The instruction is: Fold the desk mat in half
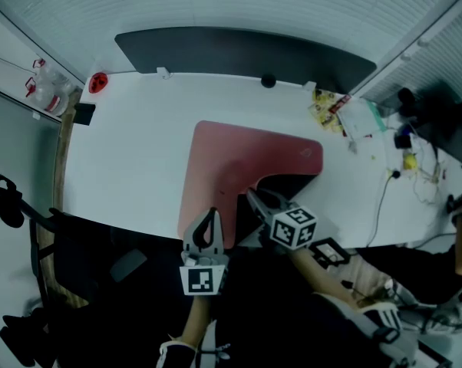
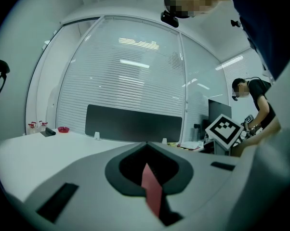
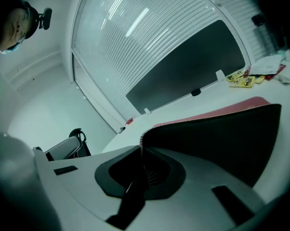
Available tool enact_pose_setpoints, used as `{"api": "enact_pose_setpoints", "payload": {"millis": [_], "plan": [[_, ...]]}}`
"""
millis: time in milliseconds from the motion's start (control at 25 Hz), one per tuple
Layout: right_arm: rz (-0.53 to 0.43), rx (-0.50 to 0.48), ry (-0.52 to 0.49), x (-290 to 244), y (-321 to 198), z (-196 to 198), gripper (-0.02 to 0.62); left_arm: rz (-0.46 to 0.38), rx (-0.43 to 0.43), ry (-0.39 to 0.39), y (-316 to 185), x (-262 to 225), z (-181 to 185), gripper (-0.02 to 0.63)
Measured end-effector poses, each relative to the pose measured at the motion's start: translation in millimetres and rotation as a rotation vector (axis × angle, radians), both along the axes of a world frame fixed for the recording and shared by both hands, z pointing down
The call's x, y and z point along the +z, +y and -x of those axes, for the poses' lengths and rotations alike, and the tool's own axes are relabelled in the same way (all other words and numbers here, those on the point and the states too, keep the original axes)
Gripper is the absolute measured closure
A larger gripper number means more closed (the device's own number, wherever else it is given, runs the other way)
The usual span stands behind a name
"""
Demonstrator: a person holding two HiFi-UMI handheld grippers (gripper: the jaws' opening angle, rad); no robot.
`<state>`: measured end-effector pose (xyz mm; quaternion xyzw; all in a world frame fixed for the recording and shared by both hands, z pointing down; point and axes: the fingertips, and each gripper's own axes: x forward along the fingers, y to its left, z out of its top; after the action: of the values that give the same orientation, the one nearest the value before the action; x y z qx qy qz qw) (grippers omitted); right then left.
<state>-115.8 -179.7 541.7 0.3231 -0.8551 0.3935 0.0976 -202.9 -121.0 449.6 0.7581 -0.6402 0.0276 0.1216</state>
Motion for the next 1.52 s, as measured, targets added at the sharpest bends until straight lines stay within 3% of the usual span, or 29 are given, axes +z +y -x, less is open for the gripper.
{"api": "enact_pose_setpoints", "payload": {"millis": [400,1520], "plan": [[-0.023,0.014,0.007,-1.8,-34.1,36.3,0.58,0.001,-0.005,-0.01,-22.9,-2.6,44.4,0.604],[-0.004,0.005,-0.025,19.2,-130.6,124.0,0.578,0.048,0.002,-0.024,-82.8,7.9,90.7,0.604]]}}
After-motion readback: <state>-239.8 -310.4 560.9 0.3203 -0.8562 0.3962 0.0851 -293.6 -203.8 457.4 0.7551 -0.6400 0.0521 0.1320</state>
